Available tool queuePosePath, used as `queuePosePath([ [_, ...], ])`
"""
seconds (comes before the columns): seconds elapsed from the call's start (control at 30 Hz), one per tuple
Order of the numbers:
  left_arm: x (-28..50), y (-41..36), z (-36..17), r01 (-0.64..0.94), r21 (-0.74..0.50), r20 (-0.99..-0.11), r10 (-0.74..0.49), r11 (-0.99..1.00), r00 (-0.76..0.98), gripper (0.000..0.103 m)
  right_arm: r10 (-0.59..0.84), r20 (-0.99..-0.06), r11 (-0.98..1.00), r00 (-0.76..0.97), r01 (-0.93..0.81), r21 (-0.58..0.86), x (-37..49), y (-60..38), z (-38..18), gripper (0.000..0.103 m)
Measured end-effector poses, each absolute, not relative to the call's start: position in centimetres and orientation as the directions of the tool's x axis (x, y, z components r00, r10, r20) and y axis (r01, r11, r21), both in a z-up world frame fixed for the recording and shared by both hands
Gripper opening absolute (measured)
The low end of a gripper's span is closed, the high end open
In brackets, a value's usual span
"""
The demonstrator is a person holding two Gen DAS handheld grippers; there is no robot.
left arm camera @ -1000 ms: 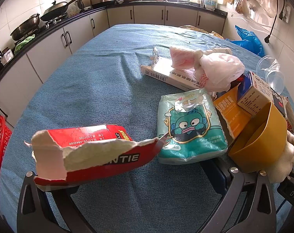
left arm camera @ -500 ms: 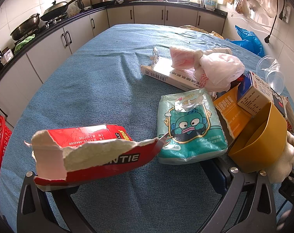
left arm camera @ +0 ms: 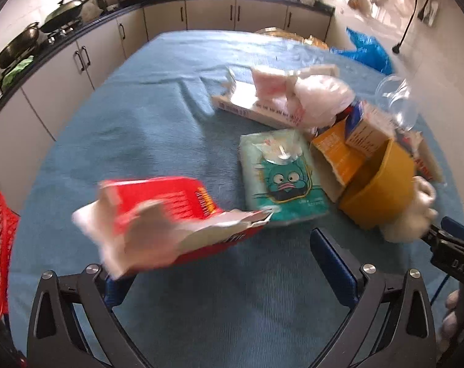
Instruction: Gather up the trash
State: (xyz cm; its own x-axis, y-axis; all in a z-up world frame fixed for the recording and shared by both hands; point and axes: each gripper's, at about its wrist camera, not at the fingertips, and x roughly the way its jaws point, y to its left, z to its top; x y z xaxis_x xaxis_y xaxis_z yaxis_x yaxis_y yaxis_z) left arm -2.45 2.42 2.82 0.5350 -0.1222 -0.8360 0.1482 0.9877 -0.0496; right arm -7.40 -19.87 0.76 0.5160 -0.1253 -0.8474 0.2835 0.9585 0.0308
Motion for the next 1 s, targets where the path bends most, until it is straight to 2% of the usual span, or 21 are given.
queuePosePath([
  [0.13, -5.5, 4.1, 5.3, 0.136, -0.091, -0.795, -0.154, 0.987, 0.586, 0.103, -0.168, -0.798, 0.961, 0.579, 0.275, -0.003, -9.6, -18.0, 3.2, 0.097],
  [0.43, -11.3, 6.8, 8.7, 0.126, -0.099, -0.711, -0.159, 0.987, 0.685, 0.103, -0.185, -0.731, 0.974, 0.657, 0.222, -0.047, -13.6, -13.5, 6.2, 0.097],
  [0.77, -15.4, 9.2, 10.3, 0.084, -0.089, -0.643, -0.122, 0.992, 0.756, 0.103, -0.181, -0.699, 0.979, 0.692, 0.194, -0.061, -17.1, -10.6, 7.6, 0.097],
  [1.0, -17.1, 10.5, 10.2, 0.061, -0.107, -0.629, -0.115, 0.992, 0.769, 0.103, -0.182, -0.672, 0.982, 0.718, 0.172, -0.082, -19.0, -8.3, 8.4, 0.097],
])
